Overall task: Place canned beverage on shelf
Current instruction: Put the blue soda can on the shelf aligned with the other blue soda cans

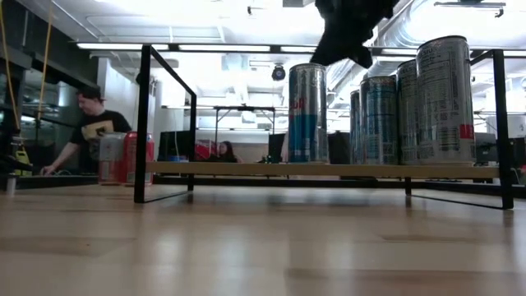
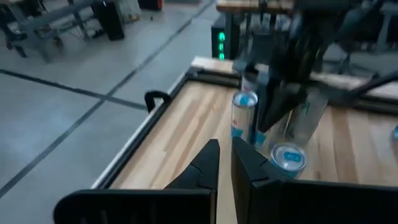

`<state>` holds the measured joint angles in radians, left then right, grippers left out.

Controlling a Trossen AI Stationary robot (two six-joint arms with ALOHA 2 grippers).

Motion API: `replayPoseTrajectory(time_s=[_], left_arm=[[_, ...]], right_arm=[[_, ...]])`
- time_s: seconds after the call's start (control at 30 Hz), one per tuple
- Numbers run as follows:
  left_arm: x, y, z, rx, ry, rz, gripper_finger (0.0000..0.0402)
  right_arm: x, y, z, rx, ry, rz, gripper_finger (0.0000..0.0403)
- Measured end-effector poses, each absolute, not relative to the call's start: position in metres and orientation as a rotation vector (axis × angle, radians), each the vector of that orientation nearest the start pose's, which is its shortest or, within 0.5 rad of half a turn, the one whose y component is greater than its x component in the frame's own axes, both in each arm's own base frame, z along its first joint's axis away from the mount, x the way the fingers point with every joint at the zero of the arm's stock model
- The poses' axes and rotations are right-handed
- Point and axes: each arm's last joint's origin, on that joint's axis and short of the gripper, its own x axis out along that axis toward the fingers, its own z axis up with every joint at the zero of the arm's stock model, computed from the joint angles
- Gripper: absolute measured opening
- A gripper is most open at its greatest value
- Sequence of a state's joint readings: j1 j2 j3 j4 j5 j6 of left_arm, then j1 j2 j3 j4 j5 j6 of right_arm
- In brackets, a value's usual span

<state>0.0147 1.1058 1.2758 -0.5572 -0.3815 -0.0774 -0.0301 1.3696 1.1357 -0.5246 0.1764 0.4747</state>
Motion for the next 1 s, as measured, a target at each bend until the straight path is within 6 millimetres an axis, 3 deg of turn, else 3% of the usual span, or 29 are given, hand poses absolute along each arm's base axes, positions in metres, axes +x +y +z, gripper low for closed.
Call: replayPoseTrajectory(time_s=[0.17,0.3,1.0], left_arm=[[0.194,0.012,0.419,-0.056,0.289,0.407,0.0],[0.19,0.009,0.418,-0.046,0.306,0.414,0.0],[0.234,0.005,0.384,0.009,0.509,0.394,0.0]], right_arm=[[0.295,-0.015,0.281,0.422,0.827,-0.417,0.0],[0.301,-0.01,0.273,0.445,0.855,-0.398,0.0],[0.3,0.037,0.273,0.548,0.858,-0.33,0.0]])
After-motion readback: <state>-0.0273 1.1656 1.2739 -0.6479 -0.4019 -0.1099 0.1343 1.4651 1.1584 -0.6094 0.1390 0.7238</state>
